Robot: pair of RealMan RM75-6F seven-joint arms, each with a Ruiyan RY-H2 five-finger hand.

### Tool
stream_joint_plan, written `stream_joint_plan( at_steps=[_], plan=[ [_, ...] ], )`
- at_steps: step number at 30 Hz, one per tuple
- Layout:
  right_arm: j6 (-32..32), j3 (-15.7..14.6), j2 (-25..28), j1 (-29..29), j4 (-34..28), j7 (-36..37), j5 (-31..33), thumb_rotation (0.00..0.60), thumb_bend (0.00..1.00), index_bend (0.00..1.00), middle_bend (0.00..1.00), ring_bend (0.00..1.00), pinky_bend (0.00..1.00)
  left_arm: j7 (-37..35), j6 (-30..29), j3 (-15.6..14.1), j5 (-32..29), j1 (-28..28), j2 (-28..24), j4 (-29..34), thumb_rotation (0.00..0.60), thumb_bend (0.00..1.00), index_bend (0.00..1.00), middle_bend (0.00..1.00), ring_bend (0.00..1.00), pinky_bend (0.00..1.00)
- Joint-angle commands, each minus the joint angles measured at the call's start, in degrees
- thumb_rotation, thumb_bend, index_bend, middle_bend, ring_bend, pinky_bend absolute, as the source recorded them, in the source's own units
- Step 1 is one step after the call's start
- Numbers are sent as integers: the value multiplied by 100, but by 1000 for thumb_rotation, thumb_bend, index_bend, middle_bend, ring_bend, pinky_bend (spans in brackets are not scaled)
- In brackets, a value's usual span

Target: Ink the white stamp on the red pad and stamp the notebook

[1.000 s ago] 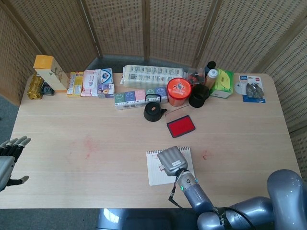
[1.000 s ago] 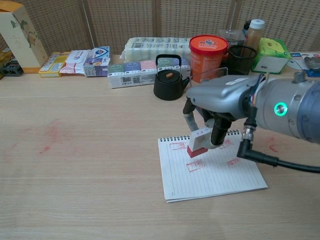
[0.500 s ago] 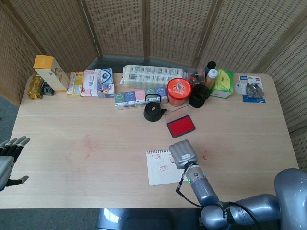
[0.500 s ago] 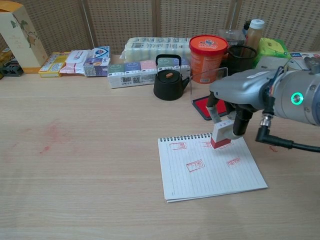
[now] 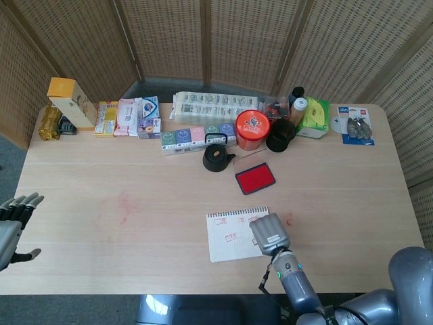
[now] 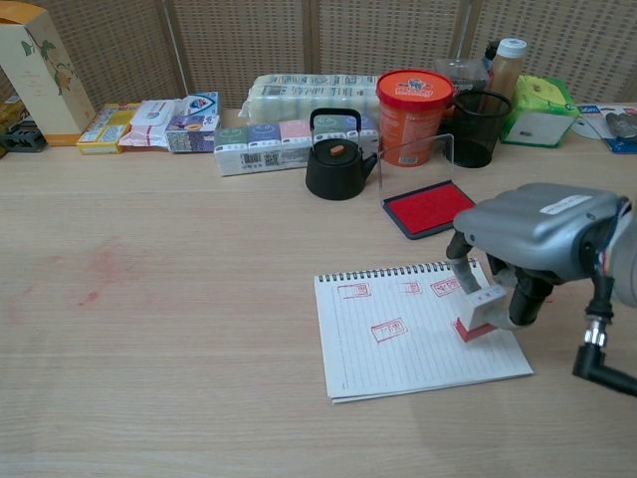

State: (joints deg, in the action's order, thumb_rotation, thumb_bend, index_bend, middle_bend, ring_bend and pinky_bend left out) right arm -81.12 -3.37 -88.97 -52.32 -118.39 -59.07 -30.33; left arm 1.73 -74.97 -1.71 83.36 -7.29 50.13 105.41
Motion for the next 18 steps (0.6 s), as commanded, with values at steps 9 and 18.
stream_joint_plan(
  at_steps=[9, 18],
  plan=[
    [70, -16, -317, 146, 180, -124, -123, 600, 463, 725, 1000, 1000, 1000, 27, 20, 7, -42, -8, 19, -8, 600, 0, 0, 0, 0, 3],
    [233, 97, -433, 148, 347, -211, 23, 600, 463, 725, 1000, 1000, 1000, 38, 50, 15, -76, -24, 27, -20, 600, 0, 0, 0, 0, 3]
  ],
)
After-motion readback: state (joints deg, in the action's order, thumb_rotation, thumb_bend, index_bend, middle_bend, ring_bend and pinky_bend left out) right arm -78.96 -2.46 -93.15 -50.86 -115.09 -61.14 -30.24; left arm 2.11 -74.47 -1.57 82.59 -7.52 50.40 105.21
